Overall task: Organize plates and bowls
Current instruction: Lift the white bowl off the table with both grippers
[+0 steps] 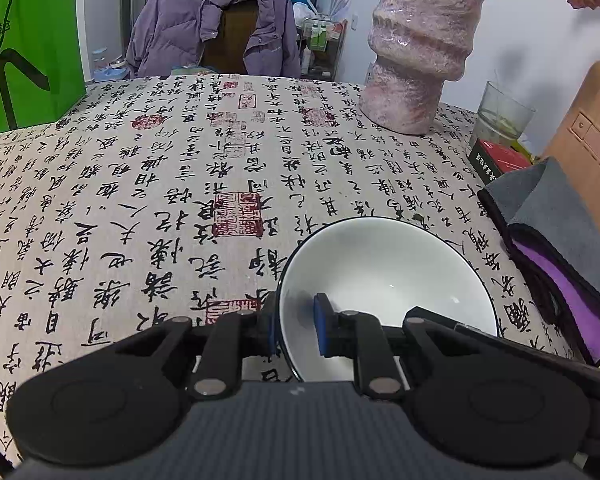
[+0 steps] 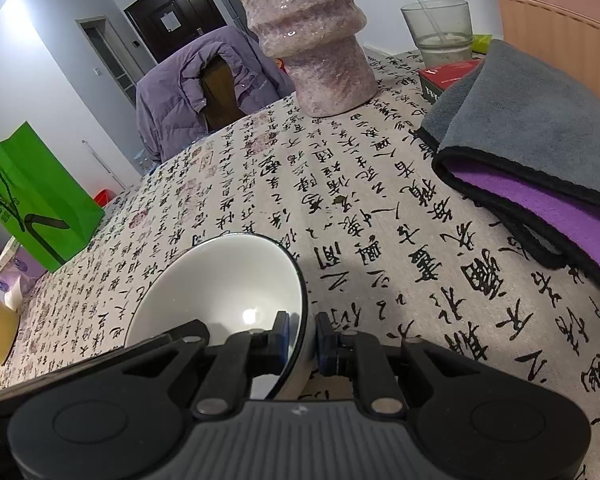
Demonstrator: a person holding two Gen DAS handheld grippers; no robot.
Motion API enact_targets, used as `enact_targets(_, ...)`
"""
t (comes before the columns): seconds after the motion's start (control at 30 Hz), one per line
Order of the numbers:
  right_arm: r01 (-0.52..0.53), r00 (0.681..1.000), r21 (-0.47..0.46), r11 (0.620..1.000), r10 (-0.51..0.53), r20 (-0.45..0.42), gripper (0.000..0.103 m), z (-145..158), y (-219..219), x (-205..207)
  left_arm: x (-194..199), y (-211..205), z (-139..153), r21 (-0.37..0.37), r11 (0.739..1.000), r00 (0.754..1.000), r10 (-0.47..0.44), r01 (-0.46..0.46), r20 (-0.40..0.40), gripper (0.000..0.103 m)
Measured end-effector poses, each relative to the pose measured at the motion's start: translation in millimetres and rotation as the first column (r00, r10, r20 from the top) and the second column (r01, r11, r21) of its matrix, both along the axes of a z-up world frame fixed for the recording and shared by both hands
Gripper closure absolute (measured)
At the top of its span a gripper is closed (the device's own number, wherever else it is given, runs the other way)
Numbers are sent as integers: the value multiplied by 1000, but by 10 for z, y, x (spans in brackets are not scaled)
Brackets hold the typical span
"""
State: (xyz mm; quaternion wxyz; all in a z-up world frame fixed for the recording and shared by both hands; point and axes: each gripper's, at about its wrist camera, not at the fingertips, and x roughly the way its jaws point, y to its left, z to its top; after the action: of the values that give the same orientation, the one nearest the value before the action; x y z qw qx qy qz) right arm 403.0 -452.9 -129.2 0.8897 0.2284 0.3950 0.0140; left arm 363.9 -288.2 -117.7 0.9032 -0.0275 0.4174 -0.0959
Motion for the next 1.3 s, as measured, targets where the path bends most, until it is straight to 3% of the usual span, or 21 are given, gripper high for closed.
enact_targets(0.73, -23, 997, -13, 1000, 24, 80, 89, 193, 116, -147, -158, 136, 200, -5, 1000, 998, 6, -5, 60, 85)
enact_targets(1.3, -84, 986, 10, 996, 82, 143, 89, 343, 379, -317, -437, 455, 431, -20, 997, 990, 78, -76, 116, 85)
